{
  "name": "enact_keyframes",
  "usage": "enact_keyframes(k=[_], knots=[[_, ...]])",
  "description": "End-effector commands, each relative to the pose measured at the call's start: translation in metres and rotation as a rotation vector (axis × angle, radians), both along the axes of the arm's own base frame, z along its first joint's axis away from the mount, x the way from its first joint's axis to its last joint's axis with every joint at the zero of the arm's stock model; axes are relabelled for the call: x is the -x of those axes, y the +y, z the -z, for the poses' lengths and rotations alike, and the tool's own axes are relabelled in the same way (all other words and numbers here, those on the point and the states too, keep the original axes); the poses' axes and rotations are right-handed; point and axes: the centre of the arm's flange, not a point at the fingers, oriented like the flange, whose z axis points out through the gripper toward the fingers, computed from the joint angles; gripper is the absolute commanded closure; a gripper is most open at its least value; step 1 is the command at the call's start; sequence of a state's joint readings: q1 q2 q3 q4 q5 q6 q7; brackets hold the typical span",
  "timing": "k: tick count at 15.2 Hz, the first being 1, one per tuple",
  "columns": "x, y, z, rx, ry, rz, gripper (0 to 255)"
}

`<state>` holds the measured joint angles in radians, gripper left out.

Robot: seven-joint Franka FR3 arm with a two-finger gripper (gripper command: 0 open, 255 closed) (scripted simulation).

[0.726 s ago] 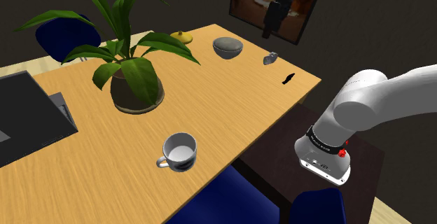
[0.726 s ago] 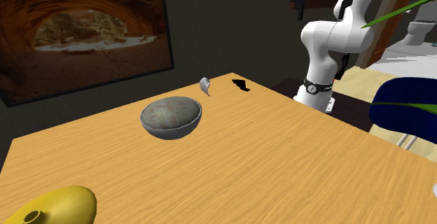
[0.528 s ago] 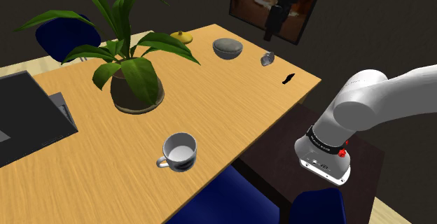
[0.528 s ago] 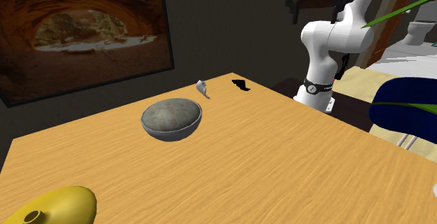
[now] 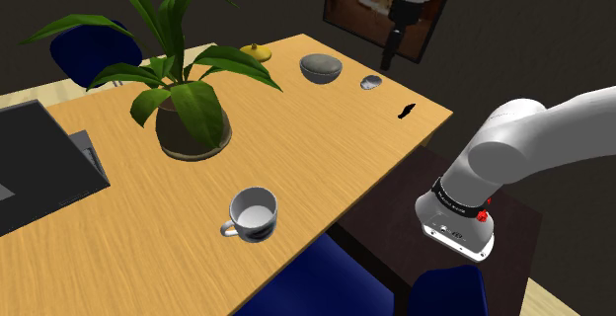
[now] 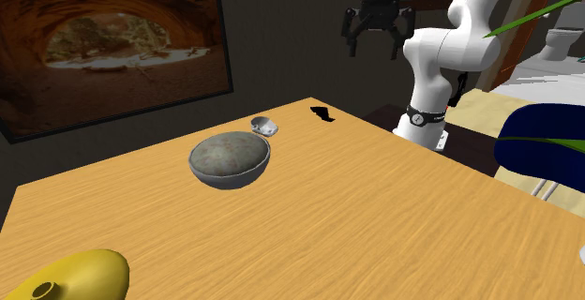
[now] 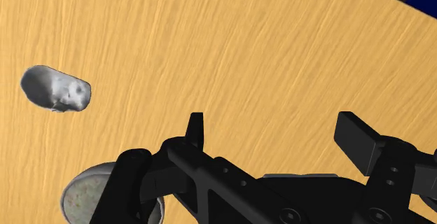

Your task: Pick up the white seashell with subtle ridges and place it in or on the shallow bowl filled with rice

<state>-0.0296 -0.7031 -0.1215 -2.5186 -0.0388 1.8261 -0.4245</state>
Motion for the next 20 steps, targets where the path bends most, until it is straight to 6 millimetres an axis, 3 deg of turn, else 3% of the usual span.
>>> enact_keyframes(k=[1, 10, 20], knots=[[-0.004, -0.017, 0.012, 0.014, 0.002, -0.039, 0], [-0.037, -0.103, 0.076, 0.073, 0.013, -0.198, 0], [-0.087, -0.196, 0.141, 0.138, 0.026, -0.374, 0]])
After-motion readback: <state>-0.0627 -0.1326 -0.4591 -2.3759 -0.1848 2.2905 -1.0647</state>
